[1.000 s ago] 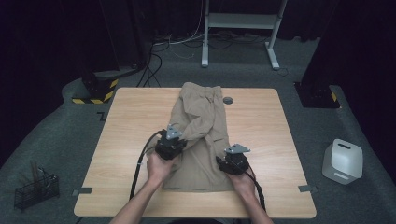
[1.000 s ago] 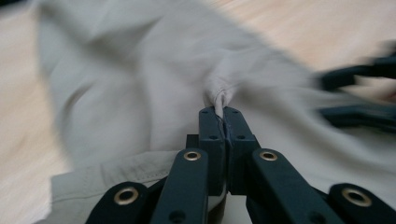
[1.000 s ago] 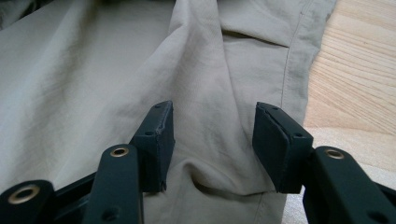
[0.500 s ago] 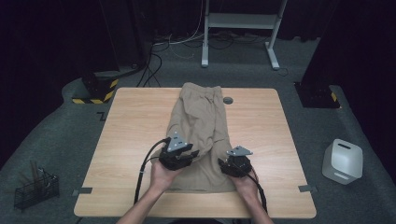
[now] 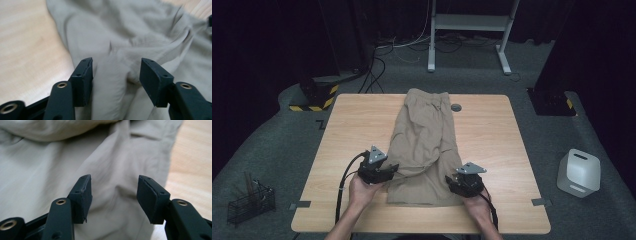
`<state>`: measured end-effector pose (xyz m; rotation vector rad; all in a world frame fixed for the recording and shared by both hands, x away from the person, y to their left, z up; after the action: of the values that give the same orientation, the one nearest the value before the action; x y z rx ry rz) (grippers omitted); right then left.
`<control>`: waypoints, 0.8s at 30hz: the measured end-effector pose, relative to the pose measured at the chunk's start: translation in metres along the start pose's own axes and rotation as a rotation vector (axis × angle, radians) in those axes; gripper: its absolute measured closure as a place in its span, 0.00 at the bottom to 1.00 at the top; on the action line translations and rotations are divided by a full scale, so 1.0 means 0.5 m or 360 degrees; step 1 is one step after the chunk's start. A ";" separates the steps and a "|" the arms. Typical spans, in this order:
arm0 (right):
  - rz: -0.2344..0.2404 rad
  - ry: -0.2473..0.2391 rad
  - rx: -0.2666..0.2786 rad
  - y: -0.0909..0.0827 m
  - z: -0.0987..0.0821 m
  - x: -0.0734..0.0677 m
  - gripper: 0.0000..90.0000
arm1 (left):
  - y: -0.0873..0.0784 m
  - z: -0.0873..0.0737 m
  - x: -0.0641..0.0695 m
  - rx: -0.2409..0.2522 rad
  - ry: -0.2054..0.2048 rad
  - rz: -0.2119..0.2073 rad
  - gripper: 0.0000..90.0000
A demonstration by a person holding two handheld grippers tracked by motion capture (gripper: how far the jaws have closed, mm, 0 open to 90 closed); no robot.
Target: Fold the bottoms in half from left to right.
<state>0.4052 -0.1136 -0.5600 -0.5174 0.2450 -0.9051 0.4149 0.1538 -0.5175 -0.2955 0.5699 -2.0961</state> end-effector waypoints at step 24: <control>0.0024 -0.0020 -0.0043 0.066 0.015 -0.010 0.51 | 0.007 0.036 0.101 0.0075 0.0176 -0.0273 0.97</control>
<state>0.4277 -0.0903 -0.5708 -0.5453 0.2494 -0.8845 0.3971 0.1050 -0.5042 -0.2082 0.5766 -2.2991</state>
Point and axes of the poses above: each handheld gripper's, and its own axes: y roughly forward along the jaws, z roughly out of its top, x roughly to its right, the point moved 7 cm from there along y, roughly forward along the jaws, and after that the axes turned 10 degrees about x, right-handed, at the moved point
